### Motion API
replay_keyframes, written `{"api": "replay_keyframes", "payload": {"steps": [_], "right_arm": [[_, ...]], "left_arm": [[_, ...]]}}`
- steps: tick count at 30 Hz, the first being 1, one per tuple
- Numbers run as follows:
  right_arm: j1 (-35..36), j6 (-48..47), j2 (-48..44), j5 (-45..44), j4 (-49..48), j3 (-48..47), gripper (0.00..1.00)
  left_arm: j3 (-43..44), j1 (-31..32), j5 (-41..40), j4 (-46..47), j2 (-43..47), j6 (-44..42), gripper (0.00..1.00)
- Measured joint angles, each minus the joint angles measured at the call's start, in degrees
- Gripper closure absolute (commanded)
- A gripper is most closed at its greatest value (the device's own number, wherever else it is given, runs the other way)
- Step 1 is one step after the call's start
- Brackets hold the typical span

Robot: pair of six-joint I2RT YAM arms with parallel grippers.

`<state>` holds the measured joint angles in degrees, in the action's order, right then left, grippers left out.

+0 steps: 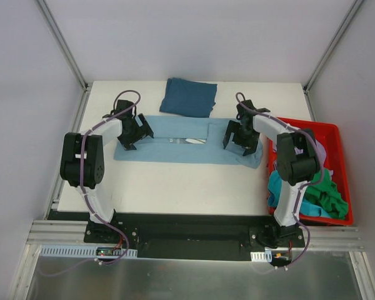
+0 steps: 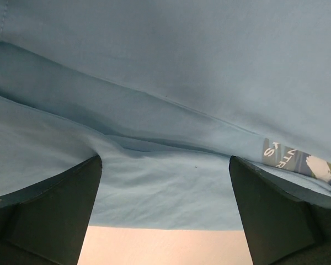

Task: Fold and stack the t-shirts
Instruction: Rotate the tshirt 45 degrees

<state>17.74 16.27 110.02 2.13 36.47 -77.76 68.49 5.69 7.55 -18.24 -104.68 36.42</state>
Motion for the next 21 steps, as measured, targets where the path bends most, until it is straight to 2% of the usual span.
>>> {"api": "replay_keyframes", "payload": {"steps": [4,10,14,18,21], "right_arm": [[-2.67,-0.68,6.01,1.36,2.78,-7.5,0.04],[-6.45,-2.73,18.08,-1.29,8.11,-26.84,0.04],[-10.1,-3.3,25.92,-1.97,12.33,-40.41,0.04],[-14.05,-3.23,30.91,-0.24,14.53,-49.46,0.04],[-16.31,-3.21,33.81,1.88,13.7,-54.66,0.04]], "left_arm": [[-2.21,0.28,1.11,0.74,0.68,0.48,0.01],[-10.49,4.59,2.32,2.69,6.62,3.85,0.01],[-13.9,13.14,7.74,2.47,9.05,6.43,0.01],[-13.68,24.57,16.46,1.25,7.58,8.02,0.01],[-12.63,30.64,21.99,-0.42,5.57,7.93,0.01]]}}
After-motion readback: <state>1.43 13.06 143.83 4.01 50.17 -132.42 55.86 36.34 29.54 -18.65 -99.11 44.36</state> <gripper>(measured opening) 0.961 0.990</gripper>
